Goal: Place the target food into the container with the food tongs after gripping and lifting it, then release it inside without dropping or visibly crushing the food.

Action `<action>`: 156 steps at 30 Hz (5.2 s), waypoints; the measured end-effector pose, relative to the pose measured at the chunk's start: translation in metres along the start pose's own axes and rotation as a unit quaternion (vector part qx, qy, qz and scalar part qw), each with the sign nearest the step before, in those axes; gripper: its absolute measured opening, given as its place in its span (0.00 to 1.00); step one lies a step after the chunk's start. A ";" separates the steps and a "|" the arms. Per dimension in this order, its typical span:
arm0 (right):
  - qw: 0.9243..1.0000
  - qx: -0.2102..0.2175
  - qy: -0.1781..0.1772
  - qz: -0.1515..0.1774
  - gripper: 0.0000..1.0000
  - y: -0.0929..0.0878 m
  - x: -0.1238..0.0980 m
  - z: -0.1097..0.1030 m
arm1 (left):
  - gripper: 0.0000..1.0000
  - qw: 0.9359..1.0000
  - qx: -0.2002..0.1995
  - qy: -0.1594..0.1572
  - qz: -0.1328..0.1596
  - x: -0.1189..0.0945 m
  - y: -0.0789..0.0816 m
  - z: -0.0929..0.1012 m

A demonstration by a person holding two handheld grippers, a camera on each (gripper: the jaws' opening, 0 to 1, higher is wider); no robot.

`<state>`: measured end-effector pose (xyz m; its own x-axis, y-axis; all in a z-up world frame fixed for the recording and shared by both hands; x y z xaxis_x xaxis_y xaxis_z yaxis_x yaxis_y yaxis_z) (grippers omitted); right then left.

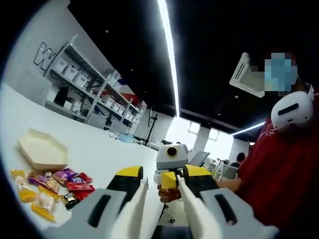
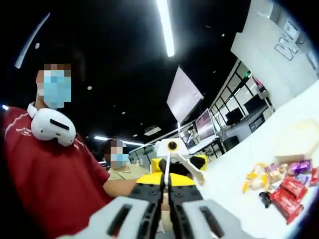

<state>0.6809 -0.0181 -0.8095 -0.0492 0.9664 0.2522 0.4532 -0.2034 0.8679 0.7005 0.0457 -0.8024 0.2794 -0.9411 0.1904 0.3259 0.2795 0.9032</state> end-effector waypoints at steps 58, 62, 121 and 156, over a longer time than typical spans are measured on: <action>0.885 -0.202 -0.392 -0.147 0.70 -0.025 -0.068 0.091 | 0.27 0.946 0.093 0.307 -0.054 -0.072 -0.014 -0.109; 0.875 -0.205 -0.412 -0.153 0.81 -0.028 -0.071 0.092 | 0.27 0.938 0.101 0.328 -0.052 -0.076 -0.012 -0.121; 0.855 -0.151 -0.487 -0.096 0.98 -0.021 -0.114 0.073 | 0.30 0.918 0.135 0.324 -0.187 -0.059 -0.039 -0.172; 0.859 -0.159 -0.472 -0.115 0.94 -0.021 -0.099 0.070 | 0.25 0.930 0.135 0.316 -0.130 -0.039 0.021 -0.176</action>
<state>0.7386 -0.0984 -0.8832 0.7079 0.6524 -0.2706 0.2543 0.1220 0.9594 0.8550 0.1214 -0.8587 0.7259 -0.6460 -0.2360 0.2422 -0.0809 0.9668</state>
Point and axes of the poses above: the point that each gripper's makers call its tool centre point, and the gripper's own axes: x roughly forward along the fingers, z roughly to its right, y roughly out of its top, the point moved 4 cm from there along -x, roughly backward along the fingers
